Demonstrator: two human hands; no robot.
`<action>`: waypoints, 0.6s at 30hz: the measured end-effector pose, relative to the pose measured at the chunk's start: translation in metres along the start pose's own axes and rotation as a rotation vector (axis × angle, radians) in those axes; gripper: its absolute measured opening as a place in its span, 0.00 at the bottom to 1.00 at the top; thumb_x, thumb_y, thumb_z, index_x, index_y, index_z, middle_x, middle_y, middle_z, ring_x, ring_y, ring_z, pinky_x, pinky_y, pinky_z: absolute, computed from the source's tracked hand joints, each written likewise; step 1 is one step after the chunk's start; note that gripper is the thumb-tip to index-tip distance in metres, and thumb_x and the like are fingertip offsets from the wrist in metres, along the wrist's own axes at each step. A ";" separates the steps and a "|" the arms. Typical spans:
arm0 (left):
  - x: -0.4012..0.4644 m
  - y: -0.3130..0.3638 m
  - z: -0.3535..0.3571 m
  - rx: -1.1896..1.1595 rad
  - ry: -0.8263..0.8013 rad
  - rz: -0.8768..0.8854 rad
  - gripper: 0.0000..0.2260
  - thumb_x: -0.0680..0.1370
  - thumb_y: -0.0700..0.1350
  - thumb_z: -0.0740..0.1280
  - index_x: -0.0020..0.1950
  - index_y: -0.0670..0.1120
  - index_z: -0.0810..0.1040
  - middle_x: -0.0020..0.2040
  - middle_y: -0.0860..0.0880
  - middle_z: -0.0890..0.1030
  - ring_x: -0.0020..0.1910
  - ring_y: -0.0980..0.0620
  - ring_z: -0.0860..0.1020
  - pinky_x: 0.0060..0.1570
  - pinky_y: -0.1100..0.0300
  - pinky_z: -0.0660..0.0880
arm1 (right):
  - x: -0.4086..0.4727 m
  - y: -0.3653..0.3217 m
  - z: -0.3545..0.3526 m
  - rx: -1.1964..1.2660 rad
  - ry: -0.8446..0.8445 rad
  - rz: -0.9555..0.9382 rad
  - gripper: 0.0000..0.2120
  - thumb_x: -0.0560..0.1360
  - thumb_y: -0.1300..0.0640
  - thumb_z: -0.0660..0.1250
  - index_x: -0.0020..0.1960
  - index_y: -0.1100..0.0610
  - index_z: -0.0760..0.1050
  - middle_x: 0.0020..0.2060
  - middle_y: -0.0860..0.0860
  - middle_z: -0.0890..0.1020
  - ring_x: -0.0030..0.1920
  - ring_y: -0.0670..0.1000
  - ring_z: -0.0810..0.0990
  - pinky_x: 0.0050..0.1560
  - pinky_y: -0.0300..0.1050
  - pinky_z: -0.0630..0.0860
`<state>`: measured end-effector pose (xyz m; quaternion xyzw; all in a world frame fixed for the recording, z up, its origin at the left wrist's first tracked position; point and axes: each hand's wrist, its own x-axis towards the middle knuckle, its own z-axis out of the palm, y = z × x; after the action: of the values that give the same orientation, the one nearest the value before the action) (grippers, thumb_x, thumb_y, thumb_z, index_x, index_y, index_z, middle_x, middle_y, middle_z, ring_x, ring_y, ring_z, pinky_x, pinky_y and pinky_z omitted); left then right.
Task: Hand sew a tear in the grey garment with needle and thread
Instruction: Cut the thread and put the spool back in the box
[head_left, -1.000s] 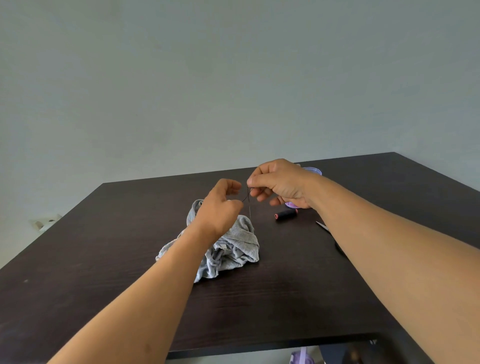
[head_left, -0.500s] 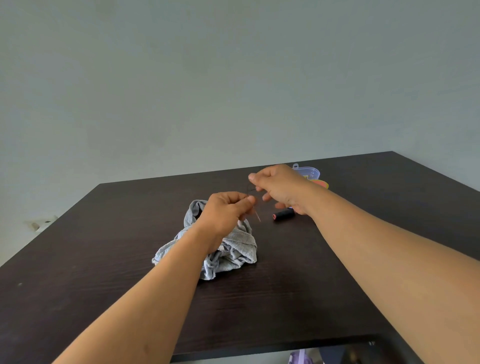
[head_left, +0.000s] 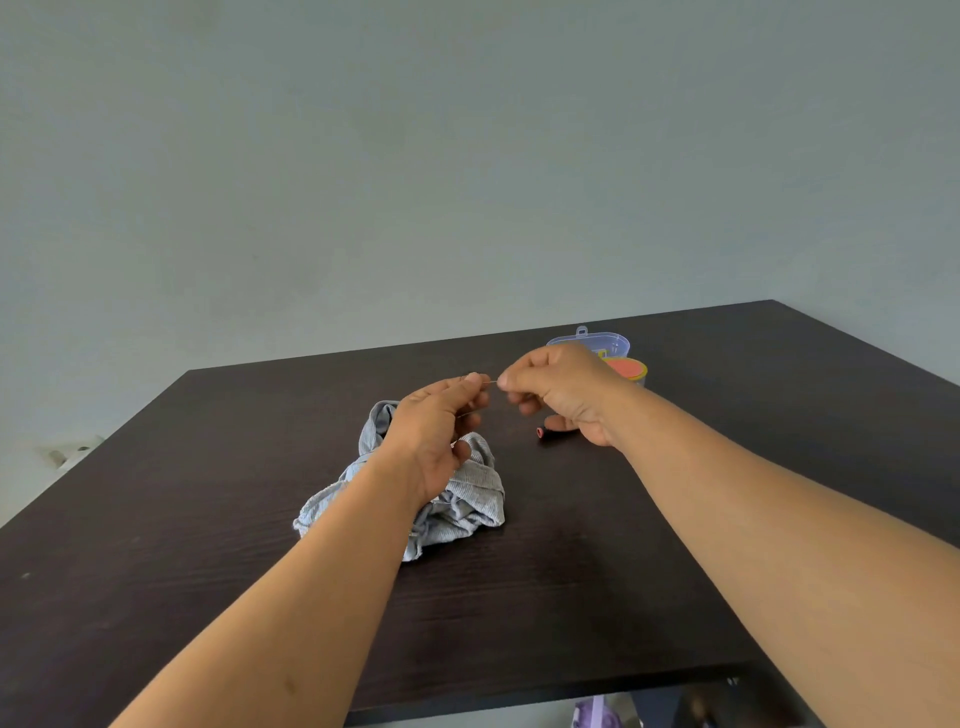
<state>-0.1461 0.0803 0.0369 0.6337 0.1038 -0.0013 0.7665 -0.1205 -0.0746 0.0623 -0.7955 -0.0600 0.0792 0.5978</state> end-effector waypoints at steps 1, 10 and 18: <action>0.000 0.000 0.001 -0.005 0.008 -0.016 0.05 0.78 0.46 0.71 0.50 0.47 0.84 0.37 0.54 0.81 0.34 0.58 0.74 0.31 0.62 0.64 | 0.001 -0.001 0.000 0.061 0.028 -0.010 0.02 0.73 0.54 0.72 0.42 0.51 0.80 0.36 0.46 0.82 0.38 0.46 0.78 0.47 0.49 0.70; 0.001 -0.006 0.018 0.035 -0.065 -0.038 0.05 0.79 0.45 0.69 0.51 0.45 0.82 0.36 0.52 0.81 0.30 0.58 0.74 0.31 0.62 0.65 | 0.000 0.001 -0.006 0.234 0.064 -0.083 0.06 0.77 0.55 0.70 0.42 0.49 0.76 0.42 0.46 0.84 0.42 0.46 0.79 0.42 0.47 0.66; 0.013 -0.006 0.036 0.663 0.110 0.154 0.04 0.76 0.48 0.68 0.47 0.49 0.80 0.40 0.50 0.80 0.41 0.49 0.77 0.40 0.57 0.76 | 0.015 -0.002 -0.077 0.281 0.496 -0.134 0.06 0.81 0.57 0.62 0.47 0.53 0.76 0.31 0.50 0.76 0.26 0.48 0.70 0.29 0.41 0.66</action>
<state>-0.1283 0.0464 0.0355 0.8534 0.0907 0.0569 0.5101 -0.0905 -0.1443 0.0843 -0.6942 0.0472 -0.1499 0.7025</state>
